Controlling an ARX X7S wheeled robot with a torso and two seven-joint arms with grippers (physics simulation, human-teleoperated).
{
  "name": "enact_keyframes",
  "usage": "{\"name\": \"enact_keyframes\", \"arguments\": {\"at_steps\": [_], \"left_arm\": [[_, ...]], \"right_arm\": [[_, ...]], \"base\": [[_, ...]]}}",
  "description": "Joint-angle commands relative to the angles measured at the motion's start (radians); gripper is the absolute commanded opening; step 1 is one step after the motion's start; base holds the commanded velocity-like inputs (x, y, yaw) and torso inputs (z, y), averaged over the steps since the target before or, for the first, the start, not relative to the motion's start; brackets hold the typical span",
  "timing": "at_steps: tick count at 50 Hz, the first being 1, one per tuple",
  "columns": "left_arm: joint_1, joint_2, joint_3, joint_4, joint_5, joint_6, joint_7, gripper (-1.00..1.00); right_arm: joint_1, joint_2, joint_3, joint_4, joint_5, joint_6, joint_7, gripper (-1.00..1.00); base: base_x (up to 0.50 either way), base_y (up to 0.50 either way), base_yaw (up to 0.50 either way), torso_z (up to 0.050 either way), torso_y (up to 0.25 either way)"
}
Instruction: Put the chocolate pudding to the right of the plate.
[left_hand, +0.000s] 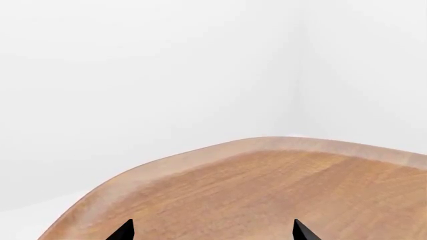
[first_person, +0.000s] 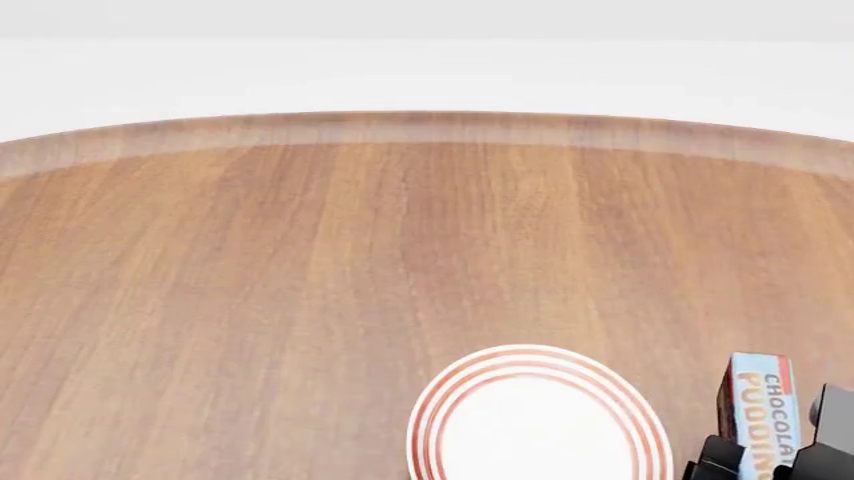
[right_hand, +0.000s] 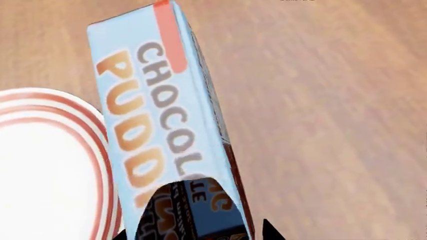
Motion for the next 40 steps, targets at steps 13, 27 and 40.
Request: {"name": "enact_keyframes", "arguments": {"at_steps": [13, 27, 40], "left_arm": [[0.002, -0.002, 0.003, 0.001, -0.001, 0.002, -0.002, 1.0], [-0.001, -0.003, 0.004, -0.002, -0.004, 0.001, -0.002, 1.0], [0.001, -0.003, 0.003, -0.004, -0.011, 0.01, -0.001, 1.0]], "right_arm": [[-0.006, 0.004, 0.068, 0.0, -0.052, -0.018, -0.012, 1.0], [0.022, 0.023, 0.066, 0.0, -0.057, -0.031, -0.038, 1.0], [0.098, 0.052, 0.046, -0.003, -0.061, -0.051, -0.092, 1.0]], "base": [[0.0, 0.0, 0.0, 0.0, 0.0], [0.0, 0.0, 0.0, 0.0, 0.0], [0.0, 0.0, 0.0, 0.0, 0.0]]}}
